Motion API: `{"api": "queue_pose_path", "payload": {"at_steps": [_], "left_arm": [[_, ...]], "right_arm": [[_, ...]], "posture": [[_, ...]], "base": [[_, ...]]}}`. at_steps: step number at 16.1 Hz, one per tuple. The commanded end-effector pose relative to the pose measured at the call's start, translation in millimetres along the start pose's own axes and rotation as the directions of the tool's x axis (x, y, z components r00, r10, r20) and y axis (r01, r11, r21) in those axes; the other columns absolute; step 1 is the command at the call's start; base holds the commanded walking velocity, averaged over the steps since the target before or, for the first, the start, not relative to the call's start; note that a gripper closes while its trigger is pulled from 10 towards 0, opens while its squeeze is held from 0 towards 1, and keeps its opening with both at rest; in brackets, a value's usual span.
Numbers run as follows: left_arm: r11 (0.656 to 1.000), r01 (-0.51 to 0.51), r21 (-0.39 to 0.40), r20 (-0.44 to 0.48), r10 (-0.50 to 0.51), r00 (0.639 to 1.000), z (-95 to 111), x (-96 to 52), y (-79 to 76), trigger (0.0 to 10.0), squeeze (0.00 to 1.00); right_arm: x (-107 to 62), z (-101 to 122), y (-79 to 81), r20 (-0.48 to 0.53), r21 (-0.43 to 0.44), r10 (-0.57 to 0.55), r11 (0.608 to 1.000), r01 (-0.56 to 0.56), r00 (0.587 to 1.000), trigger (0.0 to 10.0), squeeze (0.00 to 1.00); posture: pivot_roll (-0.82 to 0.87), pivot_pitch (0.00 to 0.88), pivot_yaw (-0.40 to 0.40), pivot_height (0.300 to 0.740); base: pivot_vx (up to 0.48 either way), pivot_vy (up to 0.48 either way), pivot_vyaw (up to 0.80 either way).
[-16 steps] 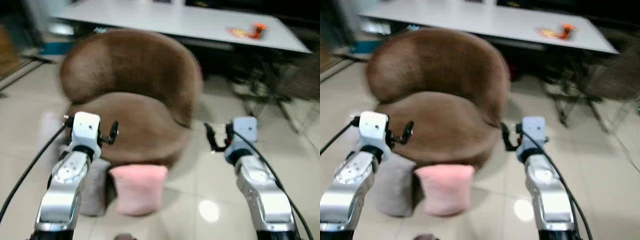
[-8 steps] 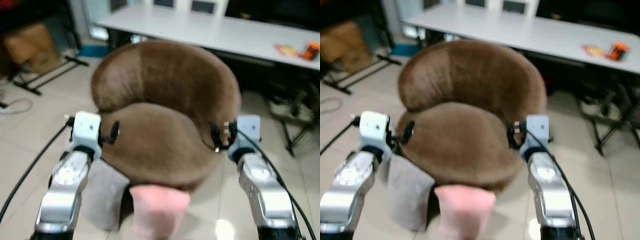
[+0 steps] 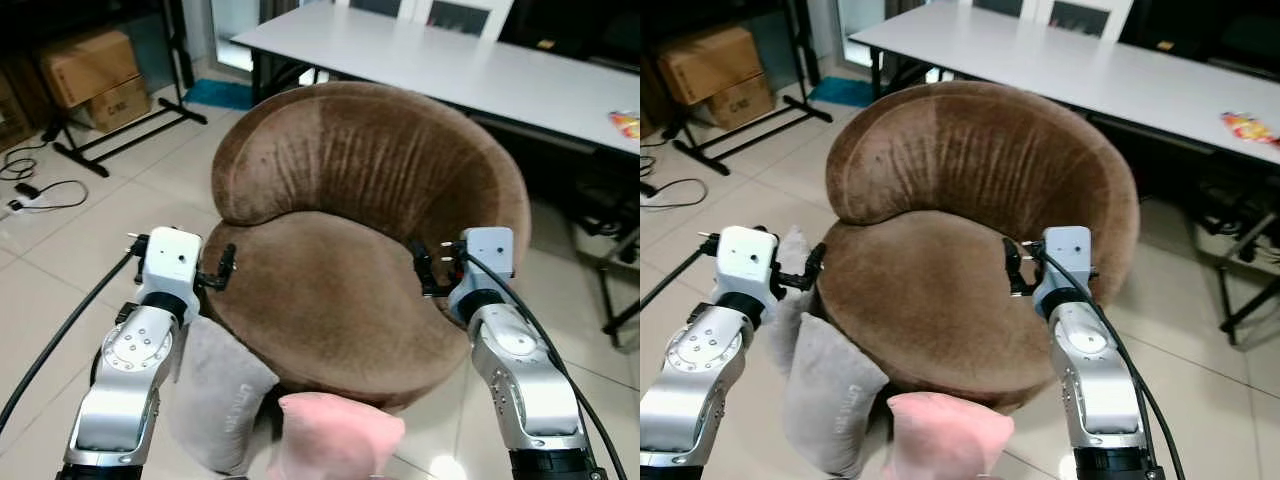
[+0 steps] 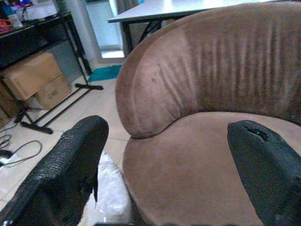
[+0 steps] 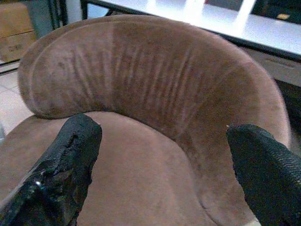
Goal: Move the pillow to the sofa from floor
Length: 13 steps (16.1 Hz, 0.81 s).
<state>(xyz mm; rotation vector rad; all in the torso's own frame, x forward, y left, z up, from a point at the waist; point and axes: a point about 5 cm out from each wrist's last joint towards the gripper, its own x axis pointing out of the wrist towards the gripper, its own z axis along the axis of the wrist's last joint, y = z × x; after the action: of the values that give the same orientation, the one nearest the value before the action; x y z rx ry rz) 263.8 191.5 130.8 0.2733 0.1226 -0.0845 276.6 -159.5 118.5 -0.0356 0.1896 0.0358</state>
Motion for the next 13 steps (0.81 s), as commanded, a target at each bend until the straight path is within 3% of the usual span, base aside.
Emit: {"api": "queue_pose_path", "payload": {"at_steps": [1,13], "left_arm": [[1.0,0.017,-0.007,-0.008,-0.017,1.0,-0.4,-0.6,-3.0,10.0,0.07],[1.0,0.005,-0.012,-0.017,-0.005,1.0,-5.7,-3.4,-5.3,10.0,0.07]], "right_arm": [[-1.6,0.0,-2.3,0.003,-0.005,-0.007,1.0,0.007,1.0,10.0,0.0],[-3.0,-1.2,-1.9,0.01,-0.03,0.012,0.999,-0.012,1.0,10.0,0.0]], "posture": [[-0.12,0.0,-0.074,0.685],[-0.11,0.0,-0.089,0.575]], "base": [[0.0,0.0,0.0],[0.0,0.0,0.0]]}}
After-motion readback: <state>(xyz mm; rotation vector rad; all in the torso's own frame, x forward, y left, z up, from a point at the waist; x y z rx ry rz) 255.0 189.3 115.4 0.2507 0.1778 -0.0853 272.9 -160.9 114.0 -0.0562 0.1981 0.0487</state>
